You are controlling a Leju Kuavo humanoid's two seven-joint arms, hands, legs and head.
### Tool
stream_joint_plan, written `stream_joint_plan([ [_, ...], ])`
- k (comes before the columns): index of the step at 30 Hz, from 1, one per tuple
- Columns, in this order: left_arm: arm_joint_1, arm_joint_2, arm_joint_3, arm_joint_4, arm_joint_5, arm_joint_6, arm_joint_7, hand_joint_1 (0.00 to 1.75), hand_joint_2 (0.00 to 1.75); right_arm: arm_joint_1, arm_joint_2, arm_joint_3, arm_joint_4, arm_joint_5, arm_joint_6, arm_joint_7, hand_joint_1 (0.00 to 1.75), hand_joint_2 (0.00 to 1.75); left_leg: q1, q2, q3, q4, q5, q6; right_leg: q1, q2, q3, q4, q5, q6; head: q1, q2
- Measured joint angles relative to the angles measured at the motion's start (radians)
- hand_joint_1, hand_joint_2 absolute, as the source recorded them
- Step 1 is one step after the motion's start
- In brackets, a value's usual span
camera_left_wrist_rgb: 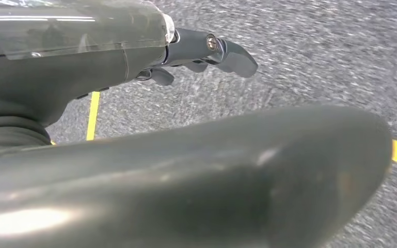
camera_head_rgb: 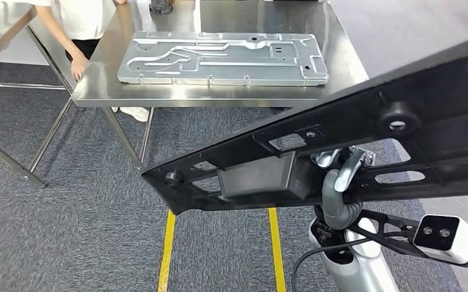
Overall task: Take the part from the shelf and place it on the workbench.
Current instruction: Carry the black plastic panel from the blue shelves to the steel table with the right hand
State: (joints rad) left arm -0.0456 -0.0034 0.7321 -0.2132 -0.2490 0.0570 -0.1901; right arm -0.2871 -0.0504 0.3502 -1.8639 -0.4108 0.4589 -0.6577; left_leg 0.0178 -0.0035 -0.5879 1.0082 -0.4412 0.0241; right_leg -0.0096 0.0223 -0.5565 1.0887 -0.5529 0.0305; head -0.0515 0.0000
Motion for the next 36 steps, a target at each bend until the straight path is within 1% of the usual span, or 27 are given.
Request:
stream_joint_plan([
  [2,0.001,0.000,0.001,0.000,-0.001,-0.001,-0.001,0.00,0.00,0.009,0.000,-0.002,-0.001,0.000,0.001,-0.001,1.75,1.75,-0.001,0.011,0.012,0.000,-0.014,0.006,-0.002,-0.010,-0.090,0.142,-0.043,0.005,0.000,0.000],
  [3,0.002,0.000,0.001,0.000,-0.002,-0.001,-0.001,0.00,0.00,0.015,0.000,-0.003,-0.001,0.000,0.002,-0.002,1.75,1.75,-0.002,0.016,0.020,0.000,-0.022,0.006,-0.003,-0.012,-0.129,0.191,-0.047,0.007,0.000,0.000],
  [4,0.002,0.000,0.002,0.000,-0.002,-0.001,-0.001,0.00,0.00,0.021,0.000,-0.004,-0.001,0.002,0.003,-0.003,1.75,1.75,-0.002,0.019,0.030,0.000,-0.030,0.005,-0.003,-0.013,-0.152,0.206,-0.031,0.007,0.000,0.000],
  [5,0.002,0.000,0.003,0.000,-0.003,-0.001,-0.001,0.00,0.00,0.025,0.000,-0.006,-0.002,0.005,0.005,-0.004,1.75,1.75,-0.002,0.022,0.043,0.000,-0.040,0.003,-0.003,-0.014,-0.153,0.178,0.007,0.005,0.000,0.000],
  [7,0.002,0.000,0.005,0.000,-0.005,-0.001,-0.001,0.00,0.00,0.029,0.000,-0.013,-0.006,0.013,0.009,-0.004,1.75,1.75,-0.003,0.026,0.071,-0.001,-0.060,-0.003,0.000,-0.024,-0.111,0.045,0.103,-0.005,0.000,0.000],
  [8,0.001,0.000,0.006,0.000,-0.006,-0.001,-0.001,0.00,0.00,0.029,0.000,-0.016,-0.008,0.017,0.011,-0.005,1.75,1.75,-0.004,0.028,0.081,-0.002,-0.070,-0.008,0.005,-0.030,-0.087,-0.018,0.131,-0.010,0.000,0.000],
  [9,0.000,0.000,0.007,0.001,-0.008,-0.001,-0.001,0.00,0.00,0.030,0.000,-0.019,-0.009,0.019,0.012,-0.005,1.75,1.75,-0.004,0.030,0.088,-0.003,-0.077,-0.013,0.009,-0.035,-0.071,-0.055,0.141,-0.015,0.000,0.000],
  [11,-0.002,0.000,0.008,0.001,-0.012,-0.001,-0.001,0.00,0.00,0.034,0.000,-0.023,-0.013,0.021,0.014,-0.005,1.75,1.75,-0.006,0.035,0.095,-0.011,-0.088,-0.024,0.016,-0.035,-0.063,-0.073,0.128,-0.024,0.000,0.000],
  [13,-0.004,0.000,0.008,0.000,-0.015,-0.001,-0.002,0.00,0.00,0.039,0.000,-0.028,-0.021,0.022,0.014,-0.005,1.75,1.75,-0.005,0.035,0.104,-0.009,-0.097,-0.035,0.010,-0.028,-0.051,-0.081,0.120,-0.034,0.000,0.000],
  [14,-0.005,0.001,0.008,0.000,-0.015,-0.001,-0.002,0.00,0.00,0.041,0.000,-0.030,-0.025,0.022,0.014,-0.005,1.75,1.75,-0.004,0.031,0.098,0.013,-0.107,-0.040,0.007,-0.026,-0.041,-0.088,0.116,-0.040,0.000,0.000],
  [15,-0.006,0.001,0.008,0.000,-0.016,-0.001,-0.002,0.00,0.00,0.043,0.001,-0.031,-0.028,0.023,0.014,-0.005,1.75,1.75,-0.003,0.025,0.077,0.060,-0.123,-0.043,0.005,-0.024,-0.029,-0.094,0.110,-0.045,0.000,0.000],
  [16,-0.005,0.001,0.009,0.000,-0.016,-0.001,-0.003,0.00,0.00,0.046,0.002,-0.032,-0.030,0.023,0.014,-0.005,1.75,1.75,-0.002,0.020,0.039,0.126,-0.144,-0.046,0.005,-0.023,-0.018,-0.096,0.102,-0.049,0.000,0.000],
  [17,-0.004,0.002,0.009,0.000,-0.016,-0.001,-0.002,0.00,0.00,0.049,0.004,-0.032,-0.030,0.023,0.014,-0.005,1.75,1.75,-0.002,0.017,-0.009,0.200,-0.163,-0.049,0.006,-0.021,-0.008,-0.097,0.093,-0.052,0.000,0.000],
  [18,-0.001,0.002,0.009,0.000,-0.016,-0.001,-0.002,0.00,0.00,0.053,0.005,-0.032,-0.031,0.024,0.015,-0.005,1.75,1.75,-0.001,0.015,-0.055,0.258,-0.170,-0.050,0.007,-0.018,0.003,-0.096,0.082,-0.053,0.000,0.000],
  [19,0.002,0.002,0.009,0.000,-0.016,-0.001,-0.002,0.00,0.00,0.058,0.005,-0.033,-0.031,0.024,0.015,-0.005,1.75,1.75,-0.001,0.015,-0.087,0.285,-0.158,-0.051,0.008,-0.013,0.017,-0.096,0.071,-0.053,0.000,0.000],
  [20,0.004,0.002,0.009,0.000,-0.016,0.000,-0.002,0.00,0.00,0.061,0.006,-0.033,-0.031,0.024,0.016,-0.005,1.75,1.75,-0.001,0.015,-0.101,0.272,-0.122,-0.051,0.009,-0.009,0.033,-0.096,0.059,-0.053,0.000,0.000],
  [22,0.007,0.003,0.010,0.000,-0.016,0.000,-0.001,0.00,0.00,0.064,0.008,-0.033,-0.031,0.025,0.016,-0.004,1.75,1.75,-0.002,0.012,-0.081,0.158,-0.013,-0.045,0.009,-0.003,0.069,-0.097,0.032,-0.049,0.000,0.000],
  [23,0.008,0.003,0.010,0.000,-0.018,0.001,-0.001,0.00,0.00,0.064,0.009,-0.034,-0.031,0.025,0.016,-0.004,1.75,1.75,-0.005,0.010,-0.065,0.103,0.025,-0.040,0.010,0.000,0.083,-0.098,0.020,-0.045,0.000,0.000],
  [24,0.008,0.004,0.010,0.000,-0.019,0.001,-0.001,0.00,0.00,0.064,0.011,-0.034,-0.032,0.026,0.016,-0.003,1.75,1.75,-0.008,0.009,-0.049,0.061,0.041,-0.035,0.009,0.002,0.092,-0.098,0.010,-0.040,0.000,0.000],
  [27,0.005,0.008,0.011,0.000,-0.022,0.001,-0.002,0.00,0.00,0.066,0.014,-0.036,-0.036,0.031,0.016,-0.002,1.75,1.75,-0.014,0.007,-0.022,0.019,0.014,-0.019,0.008,0.006,0.096,-0.090,0.007,-0.019,0.000,0.000],
  [29,0.003,0.009,0.011,0.000,-0.022,0.000,-0.002,0.00,0.00,0.066,0.014,-0.038,-0.041,0.034,0.016,-0.002,1.75,1.75,-0.010,0.006,0.001,0.003,0.004,-0.007,0.006,0.000,0.067,-0.029,0.020,-0.007,0.000,0.000],
  [30,0.003,0.009,0.011,0.000,-0.022,0.000,-0.002,0.00,0.00,0.066,0.014,-0.039,-0.043,0.035,0.015,-0.002,1.75,1.75,-0.008,0.006,0.016,-0.005,-0.002,-0.002,0.005,-0.004,0.033,0.026,0.020,-0.002,0.000,0.000],
  [31,0.003,0.009,0.011,0.000,-0.023,-0.001,-0.002,0.00,0.00,0.067,0.014,-0.039,-0.043,0.037,0.015,-0.001,1.75,1.75,-0.008,0.006,0.028,-0.009,-0.009,0.002,0.003,-0.008,-0.012,0.087,0.009,0.002,0.000,0.000],
  [33,0.003,0.009,0.011,0.000,-0.023,-0.001,-0.002,0.00,0.00,0.070,0.014,-0.041,-0.044,0.039,0.014,0.000,1.75,1.75,-0.007,0.006,0.050,-0.011,-0.027,0.004,-0.002,-0.011,-0.105,0.189,-0.038,0.006,0.000,0.000],
  [34,0.003,0.009,0.011,0.000,-0.023,-0.001,-0.002,0.00,0.00,0.072,0.014,-0.041,-0.044,0.039,0.014,0.000,1.75,1.75,-0.007,0.006,0.063,-0.011,-0.038,0.003,-0.003,-0.012,-0.138,0.208,-0.052,0.008,0.000,0.000],
  [35,0.004,0.009,0.011,0.000,-0.023,-0.001,-0.002,0.00,0.00,0.073,0.015,-0.041,-0.044,0.040,0.014,0.001,1.75,1.75,-0.006,0.005,0.079,-0.011,-0.050,0.001,-0.005,-0.013,-0.156,0.196,-0.047,0.010,0.000,0.000],
  [36,0.004,0.008,0.011,0.000,-0.024,-0.002,-0.002,0.00,0.00,0.074,0.015,-0.042,-0.044,0.040,0.014,0.002,1.75,1.75,-0.006,0.005,0.096,-0.011,-0.062,-0.001,-0.005,-0.016,-0.158,0.154,-0.019,0.011,0.000,0.000],
])
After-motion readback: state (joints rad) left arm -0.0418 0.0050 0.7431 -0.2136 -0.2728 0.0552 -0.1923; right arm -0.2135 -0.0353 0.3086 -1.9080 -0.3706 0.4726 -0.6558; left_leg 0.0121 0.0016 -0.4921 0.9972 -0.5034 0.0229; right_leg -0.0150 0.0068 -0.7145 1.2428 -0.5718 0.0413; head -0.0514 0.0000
